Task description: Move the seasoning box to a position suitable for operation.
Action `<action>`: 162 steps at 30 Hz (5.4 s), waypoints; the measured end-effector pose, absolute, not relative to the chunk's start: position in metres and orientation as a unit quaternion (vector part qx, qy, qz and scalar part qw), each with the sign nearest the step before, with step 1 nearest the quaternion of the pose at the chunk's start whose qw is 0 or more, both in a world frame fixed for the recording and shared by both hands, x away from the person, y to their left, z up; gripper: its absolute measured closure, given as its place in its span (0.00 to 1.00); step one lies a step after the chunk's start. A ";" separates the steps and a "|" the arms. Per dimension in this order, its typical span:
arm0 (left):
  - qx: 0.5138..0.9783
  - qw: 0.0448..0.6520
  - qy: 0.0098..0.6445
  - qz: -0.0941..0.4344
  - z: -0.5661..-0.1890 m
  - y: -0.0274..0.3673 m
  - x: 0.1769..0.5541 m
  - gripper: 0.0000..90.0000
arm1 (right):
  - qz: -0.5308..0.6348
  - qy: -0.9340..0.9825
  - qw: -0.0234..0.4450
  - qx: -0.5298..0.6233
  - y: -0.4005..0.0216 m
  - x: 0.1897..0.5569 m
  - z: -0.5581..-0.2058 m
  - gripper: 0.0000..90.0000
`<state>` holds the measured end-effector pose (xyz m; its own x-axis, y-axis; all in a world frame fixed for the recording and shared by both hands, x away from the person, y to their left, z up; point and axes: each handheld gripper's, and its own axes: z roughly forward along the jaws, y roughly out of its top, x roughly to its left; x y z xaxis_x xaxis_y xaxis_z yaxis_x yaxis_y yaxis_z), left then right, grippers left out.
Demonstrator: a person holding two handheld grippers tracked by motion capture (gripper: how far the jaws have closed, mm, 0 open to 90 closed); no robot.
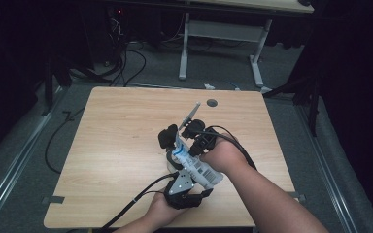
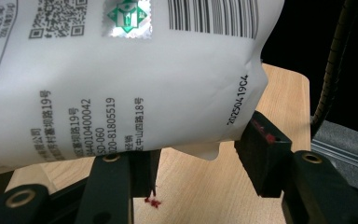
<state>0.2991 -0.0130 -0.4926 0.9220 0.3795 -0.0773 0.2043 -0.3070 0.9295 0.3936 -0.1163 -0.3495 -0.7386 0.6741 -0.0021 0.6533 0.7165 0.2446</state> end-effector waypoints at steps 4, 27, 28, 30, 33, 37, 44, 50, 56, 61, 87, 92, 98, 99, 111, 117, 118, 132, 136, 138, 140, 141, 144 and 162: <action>0.804 0.561 0.180 0.079 -0.492 -0.013 0.299 0.58 | 0.116 0.925 0.044 0.360 -0.117 0.393 -0.349 1.00; 0.803 0.563 0.180 0.078 -0.491 -0.013 0.301 0.58 | 0.112 0.925 0.049 0.359 -0.116 0.395 -0.347 1.00; 0.804 0.562 0.180 0.077 -0.491 -0.013 0.301 0.58 | 0.113 0.927 0.050 0.355 -0.116 0.396 -0.348 1.00; 0.803 0.563 0.180 0.078 -0.491 -0.013 0.302 0.58 | 0.113 0.927 0.049 0.355 -0.116 0.396 -0.348 1.00; 0.803 0.562 0.180 0.078 -0.491 -0.013 0.302 0.58 | 0.114 0.927 0.050 0.353 -0.116 0.397 -0.348 1.00; 0.803 0.563 0.178 0.078 -0.491 -0.013 0.303 0.58 | 0.113 0.927 0.050 0.354 -0.116 0.397 -0.349 1.00; 0.803 0.563 0.177 0.078 -0.490 -0.014 0.303 0.58 | 0.111 0.926 0.051 0.356 -0.116 0.398 -0.349 1.00; 0.803 0.563 0.177 0.078 -0.490 -0.014 0.303 0.58 | 0.112 0.927 0.051 0.354 -0.116 0.399 -0.350 1.00; 0.804 0.563 0.177 0.077 -0.490 -0.014 0.303 0.58 | 0.112 0.927 0.048 0.355 -0.116 0.399 -0.351 1.00; 0.803 0.564 0.177 0.078 -0.490 -0.014 0.303 0.59 | 0.114 0.927 0.047 0.355 -0.116 0.399 -0.350 1.00; 0.799 0.568 0.177 0.081 -0.489 -0.012 0.304 0.59 | 0.116 0.927 0.047 0.353 -0.114 0.401 -0.350 1.00; 0.799 0.569 0.177 0.083 -0.489 -0.012 0.305 0.59 | 0.117 0.928 0.050 0.350 -0.114 0.402 -0.349 1.00; 0.799 0.569 0.176 0.083 -0.490 -0.012 0.306 0.59 | 0.115 0.928 0.054 0.351 -0.115 0.402 -0.348 1.00; 0.799 0.569 0.176 0.083 -0.490 -0.012 0.306 0.59 | 0.115 0.928 0.054 0.351 -0.115 0.402 -0.348 1.00; 0.801 0.567 0.172 0.085 -0.487 -0.013 0.308 0.60 | 0.119 0.925 0.056 0.357 -0.117 0.402 -0.346 1.00; 0.800 0.568 0.172 0.085 -0.486 -0.012 0.308 0.60 | 0.118 0.926 0.057 0.355 -0.117 0.403 -0.345 1.00; 0.799 0.570 0.173 0.084 -0.486 -0.012 0.309 0.60 | 0.117 0.925 0.056 0.357 -0.116 0.403 -0.344 1.00; 0.801 0.568 0.168 0.083 -0.485 -0.014 0.311 0.60 | 0.119 0.923 0.055 0.363 -0.117 0.405 -0.345 1.00; 0.801 0.570 0.167 0.081 -0.486 -0.014 0.311 0.60 | 0.115 0.924 0.054 0.361 -0.118 0.406 -0.345 1.00; 0.800 0.571 0.167 0.081 -0.486 -0.015 0.310 0.60 | 0.113 0.923 0.055 0.363 -0.118 0.406 -0.345 1.00; 0.800 0.571 0.166 0.079 -0.486 -0.015 0.310 0.60 | 0.112 0.925 0.053 0.359 -0.119 0.406 -0.346 1.00; 0.800 0.571 0.166 0.079 -0.486 -0.015 0.309 0.60 | 0.112 0.926 0.053 0.357 -0.119 0.406 -0.346 1.00; 0.799 0.572 0.165 0.082 -0.486 -0.014 0.309 0.60 | 0.113 0.925 0.053 0.359 -0.118 0.405 -0.346 1.00; 0.798 0.573 0.165 0.088 -0.485 -0.014 0.311 0.60 | 0.115 0.928 0.055 0.351 -0.116 0.406 -0.345 1.00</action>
<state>0.3109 -0.0140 -0.4854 0.9297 0.3651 -0.0489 0.1630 -0.2886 0.9435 0.4060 -0.1160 -0.3448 -0.7470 0.6645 -0.0210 0.6393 0.7266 0.2517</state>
